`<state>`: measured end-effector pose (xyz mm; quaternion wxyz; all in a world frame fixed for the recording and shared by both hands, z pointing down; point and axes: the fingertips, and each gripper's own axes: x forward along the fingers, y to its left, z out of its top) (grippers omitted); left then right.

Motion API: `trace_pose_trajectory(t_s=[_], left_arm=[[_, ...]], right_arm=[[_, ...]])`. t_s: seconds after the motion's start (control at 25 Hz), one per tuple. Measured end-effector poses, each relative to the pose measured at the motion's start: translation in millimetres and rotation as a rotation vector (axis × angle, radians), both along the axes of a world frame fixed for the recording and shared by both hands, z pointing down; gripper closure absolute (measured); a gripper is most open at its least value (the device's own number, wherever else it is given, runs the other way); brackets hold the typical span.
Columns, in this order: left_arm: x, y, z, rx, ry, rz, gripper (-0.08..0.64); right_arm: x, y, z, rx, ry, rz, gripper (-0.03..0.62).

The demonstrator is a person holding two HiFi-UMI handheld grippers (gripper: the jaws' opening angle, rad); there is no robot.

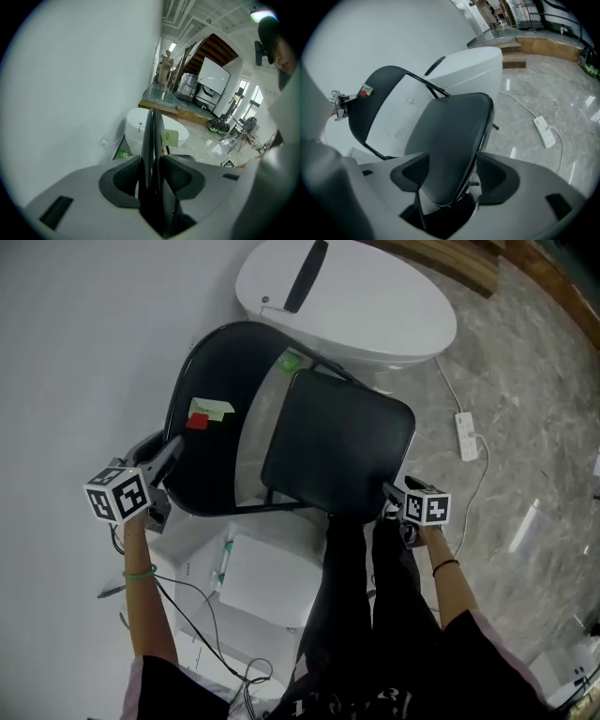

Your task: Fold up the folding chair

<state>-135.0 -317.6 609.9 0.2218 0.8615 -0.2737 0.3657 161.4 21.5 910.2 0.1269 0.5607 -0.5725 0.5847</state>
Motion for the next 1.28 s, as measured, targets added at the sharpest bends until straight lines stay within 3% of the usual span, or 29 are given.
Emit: trace_pose_trajectory(t_s=[0.2,0.52,0.72,0.8,1.08,1.28], left_arm=[[0.7,-0.1,3.4,0.014,-0.012,0.011,0.408],[0.7,-1.1,2.6,0.049,-0.014,0.003,0.408],[0.5,0.1,4.4,0.053,-0.009,0.005,0.408],[0.2,1.1,4.9,0.051,0.000,0.003,0.408],[3.0,1.2,1.0,0.062,0.039,-0.016,0.408],[6.2,3.3,-2.8,0.048,0.047,-0.038,0.410]], right_arm=[[5.1,3.2,44.7,-0.029,-0.087,0.074,0.268],[-1.3,-7.5,99.6,-0.063,-0.149,0.038,0.235],[-10.4,-10.4,103.5,0.017,-0.362,0.073,0.235],[-12.9,-11.9,103.9,0.044,-0.406,0.073,0.235],[-13.0,-15.7,105.5,0.015,-0.401,0.088,0.236],[-7.0,-18.6,99.5,0.023,-0.420,0.157,0.239]])
